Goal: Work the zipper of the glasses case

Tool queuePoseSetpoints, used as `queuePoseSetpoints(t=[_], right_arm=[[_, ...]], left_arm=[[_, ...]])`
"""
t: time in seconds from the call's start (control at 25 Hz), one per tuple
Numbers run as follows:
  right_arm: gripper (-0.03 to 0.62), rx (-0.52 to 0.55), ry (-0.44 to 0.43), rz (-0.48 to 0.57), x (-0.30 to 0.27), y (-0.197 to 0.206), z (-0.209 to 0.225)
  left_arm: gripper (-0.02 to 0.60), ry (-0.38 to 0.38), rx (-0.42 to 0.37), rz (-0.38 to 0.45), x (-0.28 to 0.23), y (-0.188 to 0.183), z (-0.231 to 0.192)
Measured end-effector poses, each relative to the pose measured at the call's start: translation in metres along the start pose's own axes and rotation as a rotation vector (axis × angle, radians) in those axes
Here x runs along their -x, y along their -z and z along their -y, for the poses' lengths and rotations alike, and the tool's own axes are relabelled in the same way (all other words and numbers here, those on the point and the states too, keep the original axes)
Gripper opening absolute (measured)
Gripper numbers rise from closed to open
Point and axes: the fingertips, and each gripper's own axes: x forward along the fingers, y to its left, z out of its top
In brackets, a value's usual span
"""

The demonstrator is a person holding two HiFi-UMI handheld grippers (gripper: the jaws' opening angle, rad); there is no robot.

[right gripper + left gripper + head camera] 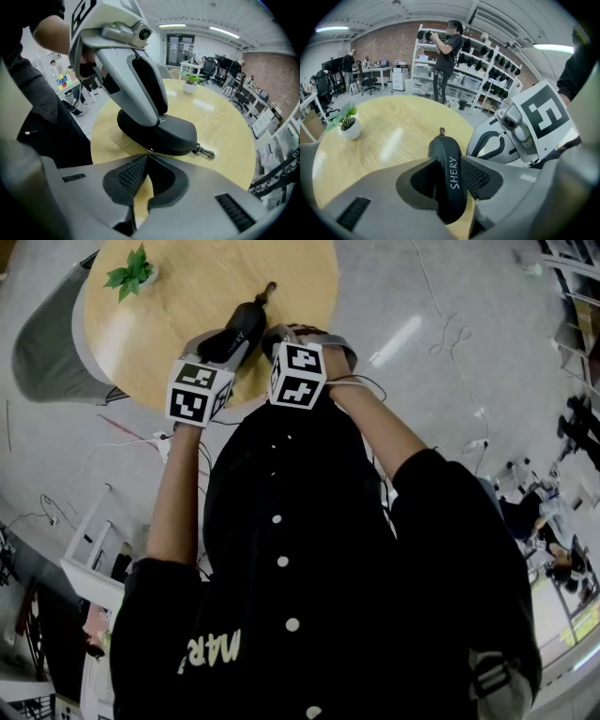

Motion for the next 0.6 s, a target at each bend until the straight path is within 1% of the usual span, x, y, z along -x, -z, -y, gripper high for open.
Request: queuePoseSetpoints(t=[0.36, 0.6], right_arm=[[0.006, -0.096, 0.018, 0.024, -0.005, -0.008, -0.018], [0.006, -0.149, 0.034, 0.033, -0.010, -0.015, -0.027]], left_arm=[[0.150, 0.034, 0.031, -0.094, -0.001, -0.001, 0.000], [0.149, 0.073, 0.062, -0.147, -0.002, -0.001, -0.002]])
